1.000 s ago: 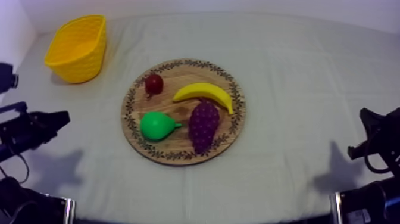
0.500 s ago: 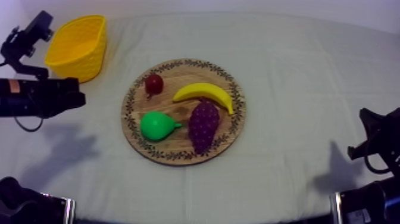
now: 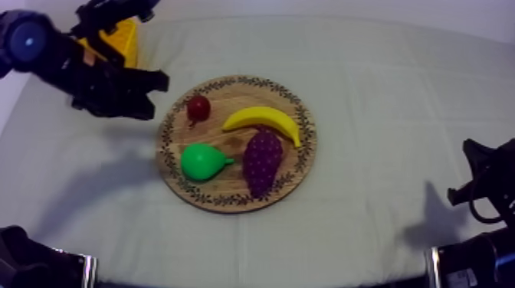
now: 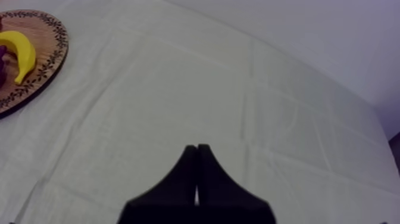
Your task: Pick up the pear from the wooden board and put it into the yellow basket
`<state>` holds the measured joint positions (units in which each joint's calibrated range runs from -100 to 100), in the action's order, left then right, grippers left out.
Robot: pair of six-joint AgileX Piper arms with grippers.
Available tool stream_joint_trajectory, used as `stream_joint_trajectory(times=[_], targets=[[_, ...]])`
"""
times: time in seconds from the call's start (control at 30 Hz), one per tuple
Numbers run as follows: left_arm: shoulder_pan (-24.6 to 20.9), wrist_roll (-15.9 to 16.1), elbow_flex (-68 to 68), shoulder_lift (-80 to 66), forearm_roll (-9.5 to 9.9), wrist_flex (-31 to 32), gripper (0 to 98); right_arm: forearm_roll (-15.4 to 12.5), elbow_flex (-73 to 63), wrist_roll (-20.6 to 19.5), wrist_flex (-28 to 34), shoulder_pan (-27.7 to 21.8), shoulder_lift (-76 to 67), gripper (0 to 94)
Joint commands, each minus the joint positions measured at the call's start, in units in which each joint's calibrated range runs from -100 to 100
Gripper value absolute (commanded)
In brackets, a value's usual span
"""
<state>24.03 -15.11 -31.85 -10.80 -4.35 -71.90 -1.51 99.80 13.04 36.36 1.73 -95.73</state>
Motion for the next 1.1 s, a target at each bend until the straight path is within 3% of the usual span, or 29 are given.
stream_joint_trajectory(times=[0.0, 0.23, 0.63, 0.73, 0.93, 1.07], targets=[[0.5, -0.1, 8.06, 5.13, 0.49, -3.75, 0.0, 0.03, -0.02, -0.02, 0.02, 0.07, -0.03, 0.4], [1.32, 0.59, 19.2, 11.24, 1.3, -12.62, 0.0, 0.03, -0.02, -0.02, 0.02, 0.1, -0.03, 0.4], [2.71, 2.72, 23.19, 15.84, 1.66, -15.89, 0.0, 0.03, -0.02, -0.02, 0.02, 0.18, -0.03, 0.4], [3.14, 7.0, 23.4, 16.01, 1.56, -16.62, 0.0, 0.03, -0.02, -0.02, 0.02, 0.18, -0.03, 0.4], [3.29, 19.87, 24.79, 16.43, 1.67, -19.01, 0.0, 0.03, -0.02, -0.02, 0.02, 0.18, -0.03, 0.4], [3.24, 26.84, 25.5, 16.62, 1.77, -20.26, 0.0, 0.03, -0.02, -0.02, 0.02, 0.18, -0.03, 0.4]])
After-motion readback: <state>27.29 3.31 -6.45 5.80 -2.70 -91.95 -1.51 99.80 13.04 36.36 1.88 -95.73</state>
